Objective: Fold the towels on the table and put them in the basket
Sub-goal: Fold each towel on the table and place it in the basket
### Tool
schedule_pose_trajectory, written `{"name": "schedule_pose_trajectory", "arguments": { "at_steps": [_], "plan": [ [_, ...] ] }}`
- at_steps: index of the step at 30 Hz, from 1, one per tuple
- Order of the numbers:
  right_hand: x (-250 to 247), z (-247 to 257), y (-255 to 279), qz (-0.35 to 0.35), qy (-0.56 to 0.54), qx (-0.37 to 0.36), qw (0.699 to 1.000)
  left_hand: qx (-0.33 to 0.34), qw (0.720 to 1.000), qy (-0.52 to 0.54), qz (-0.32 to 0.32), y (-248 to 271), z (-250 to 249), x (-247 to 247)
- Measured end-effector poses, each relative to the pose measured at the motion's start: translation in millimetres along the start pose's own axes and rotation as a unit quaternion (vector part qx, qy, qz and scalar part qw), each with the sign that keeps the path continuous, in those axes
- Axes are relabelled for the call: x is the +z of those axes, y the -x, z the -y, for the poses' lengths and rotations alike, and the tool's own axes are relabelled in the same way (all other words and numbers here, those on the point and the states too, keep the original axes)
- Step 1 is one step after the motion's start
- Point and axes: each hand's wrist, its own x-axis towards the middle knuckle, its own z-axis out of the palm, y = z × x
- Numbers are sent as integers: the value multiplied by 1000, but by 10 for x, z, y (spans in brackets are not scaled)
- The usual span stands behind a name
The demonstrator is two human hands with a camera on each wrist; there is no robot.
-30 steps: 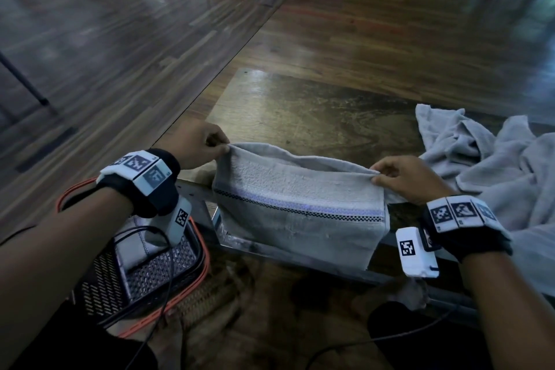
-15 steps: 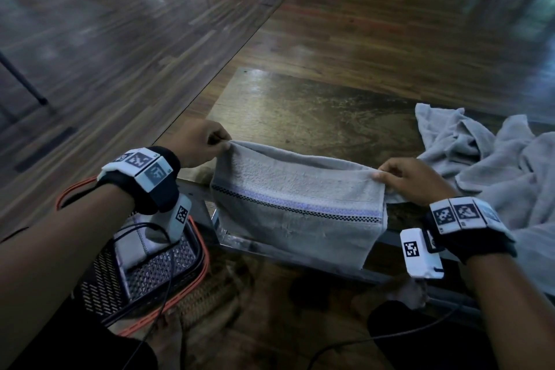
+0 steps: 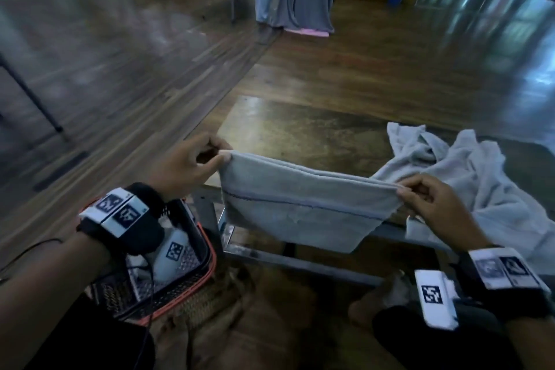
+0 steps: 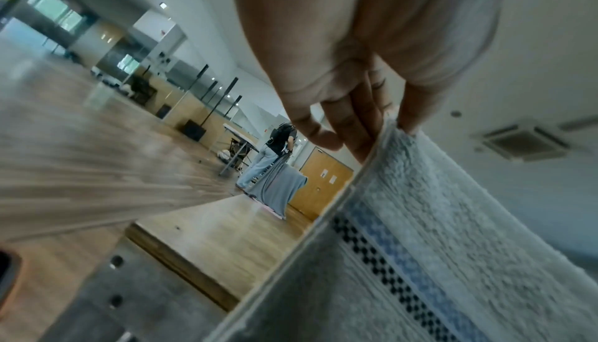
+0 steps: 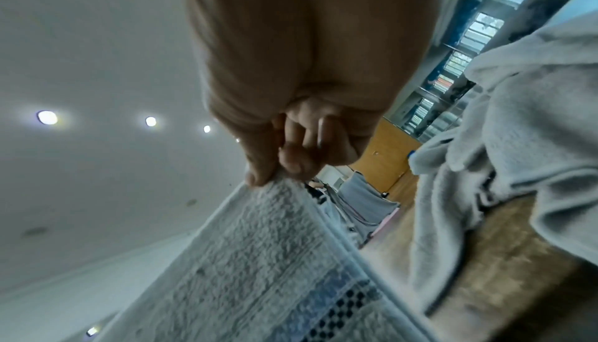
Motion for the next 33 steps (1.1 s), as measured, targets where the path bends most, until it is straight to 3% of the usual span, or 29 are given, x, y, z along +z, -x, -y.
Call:
{"name": "schedule_pose_trajectory", "arguments": {
  "at_steps": [4,7,14,20,28,30,33],
  "plan": [
    [-231,385,155,4,-50,-26,998,-14,995,80,-66,125,-263,-87],
    [-375,620,148,24,-55,-21,998,-20,992,104,-66,152,-418,-153],
    [-497,953,163,67,-38,-10,997,-24,994,104,0,254,-495,-400],
    [-531,997,266,73,1,-9,997,-25,989,143,11,329,-445,-501],
    [-594,1013,318,86,30,-46,995,-8,986,139,90,350,-448,-580],
    [-631,980,312,109,29,-42,993,-43,972,193,130,337,-445,-629],
    [-631,897,166,88,43,-34,995,-84,965,216,123,195,-390,-634]
  ]
}}
